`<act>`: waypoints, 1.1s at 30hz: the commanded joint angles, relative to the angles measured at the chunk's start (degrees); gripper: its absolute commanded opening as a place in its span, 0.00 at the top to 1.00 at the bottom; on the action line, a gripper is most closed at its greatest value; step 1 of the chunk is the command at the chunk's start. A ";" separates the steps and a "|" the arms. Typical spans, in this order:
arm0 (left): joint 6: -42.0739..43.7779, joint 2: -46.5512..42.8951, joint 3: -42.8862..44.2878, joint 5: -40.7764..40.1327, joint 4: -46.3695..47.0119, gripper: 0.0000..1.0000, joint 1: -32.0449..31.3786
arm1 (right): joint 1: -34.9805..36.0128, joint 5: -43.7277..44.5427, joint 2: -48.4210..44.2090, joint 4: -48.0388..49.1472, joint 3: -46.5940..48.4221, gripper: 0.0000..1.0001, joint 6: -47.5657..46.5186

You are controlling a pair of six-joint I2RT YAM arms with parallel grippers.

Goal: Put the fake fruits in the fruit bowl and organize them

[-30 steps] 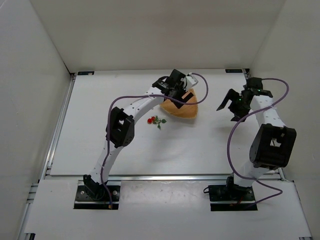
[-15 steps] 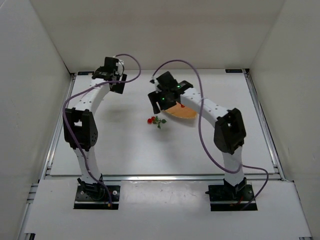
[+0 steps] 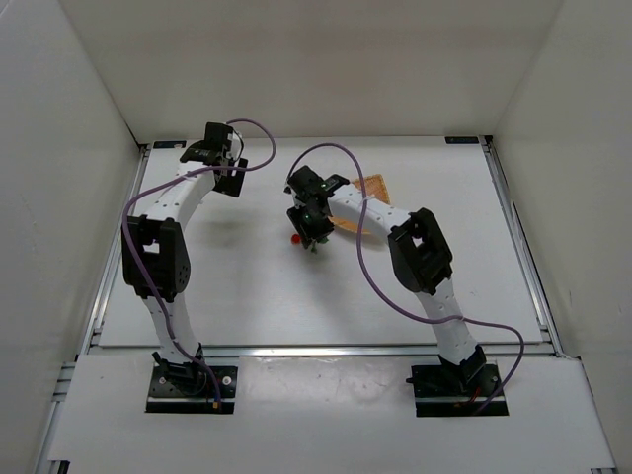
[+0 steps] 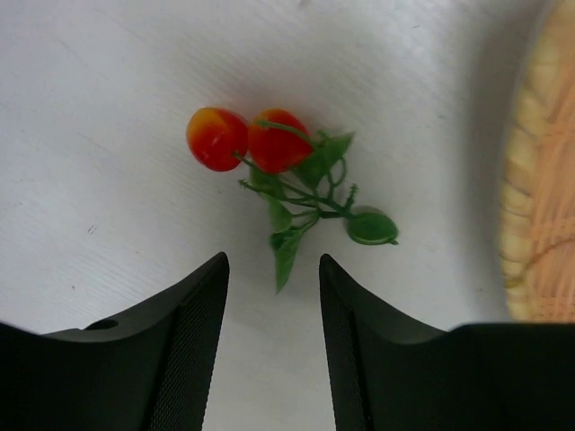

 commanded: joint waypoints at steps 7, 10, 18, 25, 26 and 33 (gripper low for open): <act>-0.53 -2.24 1.44 0.59 0.24 0.01 0.05 | 1.30 2.38 3.18 -3.88 0.42 0.63 3.15; -0.53 -2.24 1.44 0.59 0.24 0.01 0.05 | 1.30 1.86 4.40 -3.88 0.42 0.77 3.16; -0.53 -2.24 1.44 1.12 0.24 0.01 0.05 | 0.77 1.86 2.57 -3.88 2.08 1.00 3.86; -0.53 -1.71 1.44 1.12 0.24 0.01 0.05 | 0.77 -4.03 -7.44 -3.79 3.93 1.00 0.61; -0.53 -1.71 1.44 1.12 0.24 0.01 0.05 | 0.25 -4.03 -8.41 -3.79 4.54 1.00 0.61; -0.53 -1.71 1.44 1.12 0.24 0.01 0.05 | -7.13 2.72 -12.20 -3.79 9.03 1.00 3.24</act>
